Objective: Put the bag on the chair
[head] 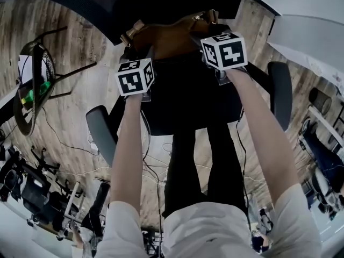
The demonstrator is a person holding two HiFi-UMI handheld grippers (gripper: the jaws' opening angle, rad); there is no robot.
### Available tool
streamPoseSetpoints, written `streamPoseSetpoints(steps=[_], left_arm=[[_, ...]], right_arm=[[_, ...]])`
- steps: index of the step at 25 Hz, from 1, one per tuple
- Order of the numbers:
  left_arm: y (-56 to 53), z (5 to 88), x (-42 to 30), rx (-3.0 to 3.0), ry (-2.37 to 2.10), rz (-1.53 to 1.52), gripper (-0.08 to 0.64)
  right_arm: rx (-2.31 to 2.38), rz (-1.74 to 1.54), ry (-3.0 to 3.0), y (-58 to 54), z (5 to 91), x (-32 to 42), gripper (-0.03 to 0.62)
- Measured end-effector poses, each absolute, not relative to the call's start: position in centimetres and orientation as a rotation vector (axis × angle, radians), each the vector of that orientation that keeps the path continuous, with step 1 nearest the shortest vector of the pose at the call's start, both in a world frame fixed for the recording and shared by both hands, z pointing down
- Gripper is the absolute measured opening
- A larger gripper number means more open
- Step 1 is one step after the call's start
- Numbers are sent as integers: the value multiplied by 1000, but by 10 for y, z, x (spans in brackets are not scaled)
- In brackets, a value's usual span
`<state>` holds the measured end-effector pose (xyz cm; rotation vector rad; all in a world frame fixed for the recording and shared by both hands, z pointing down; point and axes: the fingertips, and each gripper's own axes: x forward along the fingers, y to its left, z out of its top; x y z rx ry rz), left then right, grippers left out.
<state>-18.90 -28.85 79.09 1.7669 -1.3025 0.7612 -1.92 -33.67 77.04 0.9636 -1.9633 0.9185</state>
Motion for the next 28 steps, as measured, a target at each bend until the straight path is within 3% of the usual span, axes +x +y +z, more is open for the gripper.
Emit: streamPoseSetpoints(steps=[13,28], left_arm=[[-280,775,-192,1791,-1339,813,179],[-253,733,-195,1870,-1365,866,181]], right_arm=[[1030,935,-1947,-322,757,-10,324],[1069,923,-1920,-279,725,-6,331]])
